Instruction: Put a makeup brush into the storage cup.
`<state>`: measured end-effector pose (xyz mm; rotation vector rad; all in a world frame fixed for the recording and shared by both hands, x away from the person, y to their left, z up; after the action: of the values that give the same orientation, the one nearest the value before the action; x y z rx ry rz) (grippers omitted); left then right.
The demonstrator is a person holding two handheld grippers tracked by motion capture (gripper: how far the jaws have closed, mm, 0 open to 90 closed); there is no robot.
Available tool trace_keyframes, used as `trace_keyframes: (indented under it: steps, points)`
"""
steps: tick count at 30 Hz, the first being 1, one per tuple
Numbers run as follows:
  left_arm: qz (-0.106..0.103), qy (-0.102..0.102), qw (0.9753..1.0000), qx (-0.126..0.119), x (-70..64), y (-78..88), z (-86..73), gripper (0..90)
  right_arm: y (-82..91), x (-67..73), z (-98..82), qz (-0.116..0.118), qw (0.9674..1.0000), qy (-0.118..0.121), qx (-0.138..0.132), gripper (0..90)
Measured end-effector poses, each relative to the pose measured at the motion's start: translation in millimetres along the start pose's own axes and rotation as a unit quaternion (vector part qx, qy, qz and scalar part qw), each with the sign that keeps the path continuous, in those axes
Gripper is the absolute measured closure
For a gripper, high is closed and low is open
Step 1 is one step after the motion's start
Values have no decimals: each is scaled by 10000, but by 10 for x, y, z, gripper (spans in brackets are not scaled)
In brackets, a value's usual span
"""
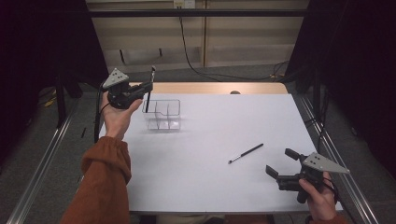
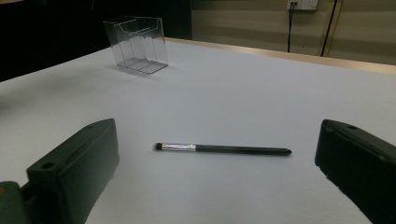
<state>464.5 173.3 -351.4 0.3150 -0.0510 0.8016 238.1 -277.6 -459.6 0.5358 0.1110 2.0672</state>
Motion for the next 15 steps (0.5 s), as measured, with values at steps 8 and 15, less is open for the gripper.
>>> trace_keyframes:
  steps: [8, 15]
  points:
    - [71, 58, 9999, 74, 40, -96, -39, 841, -2, -2, -5, -5, 10000, -5, 22, 0]
    - [131, 155, 9998, -17, 147, -195, -49, 841, -6, -10, -9, -6, 10000, 2, 44, 0]
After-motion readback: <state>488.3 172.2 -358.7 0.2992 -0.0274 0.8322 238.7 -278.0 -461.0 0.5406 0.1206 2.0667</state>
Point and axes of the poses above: each handheld gripper's, and its own axes: y roughly backward along the jaws, z roughly out of its top, x roughly to its left, the point moved 5 cm from there along -y, roughly forward along the jaws, and after that the axes turned 13 degrees about -y, right-handed, at the moved point
